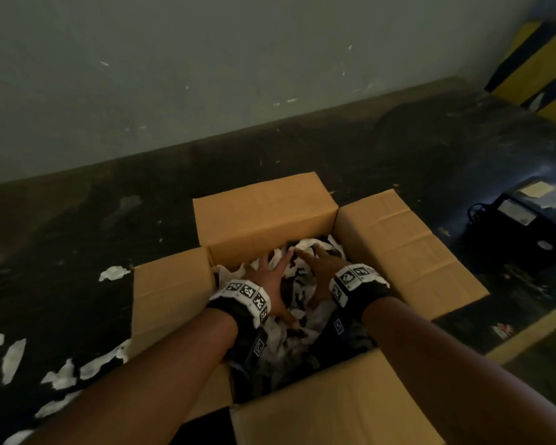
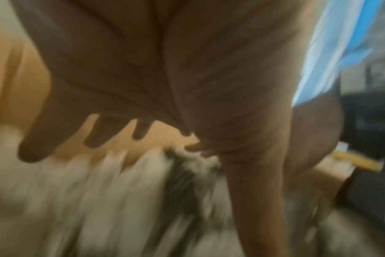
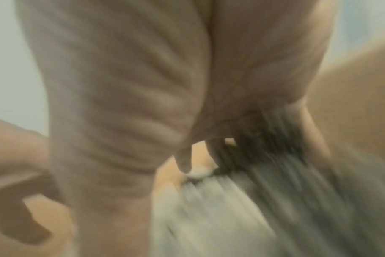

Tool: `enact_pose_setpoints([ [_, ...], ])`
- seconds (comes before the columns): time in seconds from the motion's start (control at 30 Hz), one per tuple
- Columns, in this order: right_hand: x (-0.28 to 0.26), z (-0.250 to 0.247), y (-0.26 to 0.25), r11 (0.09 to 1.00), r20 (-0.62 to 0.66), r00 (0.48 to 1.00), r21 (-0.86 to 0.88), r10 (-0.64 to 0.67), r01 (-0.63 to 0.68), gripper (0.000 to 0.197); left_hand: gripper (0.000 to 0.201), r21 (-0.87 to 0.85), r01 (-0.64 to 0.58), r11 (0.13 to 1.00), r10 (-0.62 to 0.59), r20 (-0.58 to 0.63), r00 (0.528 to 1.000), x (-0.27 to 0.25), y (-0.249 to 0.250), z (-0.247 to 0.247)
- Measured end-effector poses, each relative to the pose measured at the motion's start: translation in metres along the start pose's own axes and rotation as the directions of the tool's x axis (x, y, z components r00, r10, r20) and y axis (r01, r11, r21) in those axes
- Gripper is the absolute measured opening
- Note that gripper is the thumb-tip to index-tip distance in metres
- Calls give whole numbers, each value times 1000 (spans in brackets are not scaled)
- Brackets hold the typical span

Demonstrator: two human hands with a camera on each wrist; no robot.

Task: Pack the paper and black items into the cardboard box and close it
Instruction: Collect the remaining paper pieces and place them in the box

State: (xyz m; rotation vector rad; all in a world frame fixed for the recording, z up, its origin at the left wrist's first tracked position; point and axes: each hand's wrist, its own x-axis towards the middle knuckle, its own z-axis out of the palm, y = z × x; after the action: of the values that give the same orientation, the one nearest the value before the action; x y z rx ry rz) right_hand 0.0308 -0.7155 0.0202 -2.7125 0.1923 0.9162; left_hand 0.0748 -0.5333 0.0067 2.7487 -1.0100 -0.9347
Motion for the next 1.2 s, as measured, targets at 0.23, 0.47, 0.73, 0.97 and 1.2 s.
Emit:
enact_pose_setpoints([
  [0.23,-69,-13,-47,993,-460,882,15,-98,119,80,92,-137,-238,961,137,-512,848,-95,-17,-32],
  [0.47,-108,21,-156,927,-611,731,-14,-304,374,70,75,-160,-248,955,47,-746,665,-199,-83,9],
  [0.73,-115,107,-307,791,-576,640,-19,-508,611,62,70,-387,-60,920,-290,-777,559,-318,-174,101],
  [0.97,-105,200,-407,701,-453,628,11,-633,714,61,72,-592,112,798,-543,-626,559,-400,-261,191],
  [1.2,-58,273,-446,854,-229,844,85,-485,514,69,89,-772,334,540,-766,-287,575,-439,-344,255],
])
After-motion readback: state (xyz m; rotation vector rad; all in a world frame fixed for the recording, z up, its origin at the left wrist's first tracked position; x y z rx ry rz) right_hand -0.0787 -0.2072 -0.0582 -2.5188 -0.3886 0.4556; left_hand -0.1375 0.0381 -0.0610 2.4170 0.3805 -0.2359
